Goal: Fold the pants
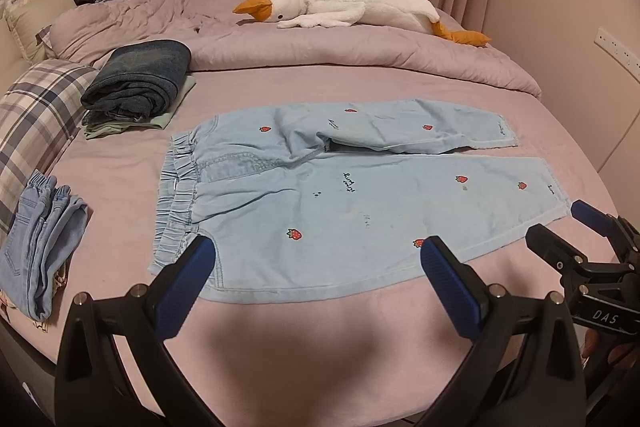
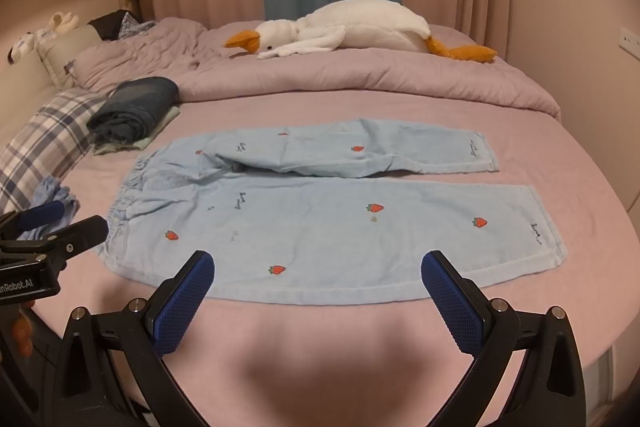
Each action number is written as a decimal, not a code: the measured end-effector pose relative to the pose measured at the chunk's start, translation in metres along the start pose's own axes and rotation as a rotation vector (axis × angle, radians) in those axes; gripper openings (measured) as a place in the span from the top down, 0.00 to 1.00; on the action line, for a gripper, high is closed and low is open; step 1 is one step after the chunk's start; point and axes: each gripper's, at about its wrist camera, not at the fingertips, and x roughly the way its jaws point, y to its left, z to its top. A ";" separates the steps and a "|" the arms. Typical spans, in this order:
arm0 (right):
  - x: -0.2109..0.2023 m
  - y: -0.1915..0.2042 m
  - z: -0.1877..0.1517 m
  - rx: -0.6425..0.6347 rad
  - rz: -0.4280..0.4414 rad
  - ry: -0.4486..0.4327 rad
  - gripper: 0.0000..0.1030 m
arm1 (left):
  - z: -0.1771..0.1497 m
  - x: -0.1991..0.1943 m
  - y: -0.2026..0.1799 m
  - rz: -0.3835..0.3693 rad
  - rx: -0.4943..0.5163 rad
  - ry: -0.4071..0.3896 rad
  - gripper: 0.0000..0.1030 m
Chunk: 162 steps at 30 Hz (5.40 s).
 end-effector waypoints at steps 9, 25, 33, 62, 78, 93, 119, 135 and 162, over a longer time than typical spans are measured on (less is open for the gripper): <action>0.000 0.001 -0.001 -0.001 0.000 -0.001 0.00 | 0.000 -0.001 -0.002 -0.004 0.004 -0.001 0.00; 0.000 0.004 -0.001 -0.006 0.003 0.004 0.00 | -0.003 0.000 -0.003 -0.010 0.005 0.003 0.00; 0.000 0.005 -0.002 -0.007 0.003 0.005 0.00 | -0.004 0.002 -0.004 -0.014 0.004 0.009 0.00; 0.086 0.126 -0.089 -0.700 0.020 -0.033 0.05 | -0.063 0.095 0.176 -0.061 -0.717 0.065 0.19; 0.075 0.173 -0.087 -0.865 0.057 -0.040 0.92 | -0.061 0.070 0.194 0.025 -0.586 0.002 0.71; 0.062 0.109 -0.033 -0.399 0.341 0.072 0.53 | -0.024 0.066 0.156 0.087 -0.263 -0.033 0.53; 0.179 -0.012 0.093 -0.222 0.090 0.092 0.36 | 0.058 0.144 0.165 -0.029 -0.052 0.020 0.14; 0.315 0.069 0.165 -0.601 0.226 0.361 0.36 | 0.104 0.258 0.241 -0.196 0.075 0.328 0.38; 0.172 0.098 0.134 -0.587 0.054 0.083 0.99 | 0.080 0.136 0.199 -0.001 0.187 -0.060 0.74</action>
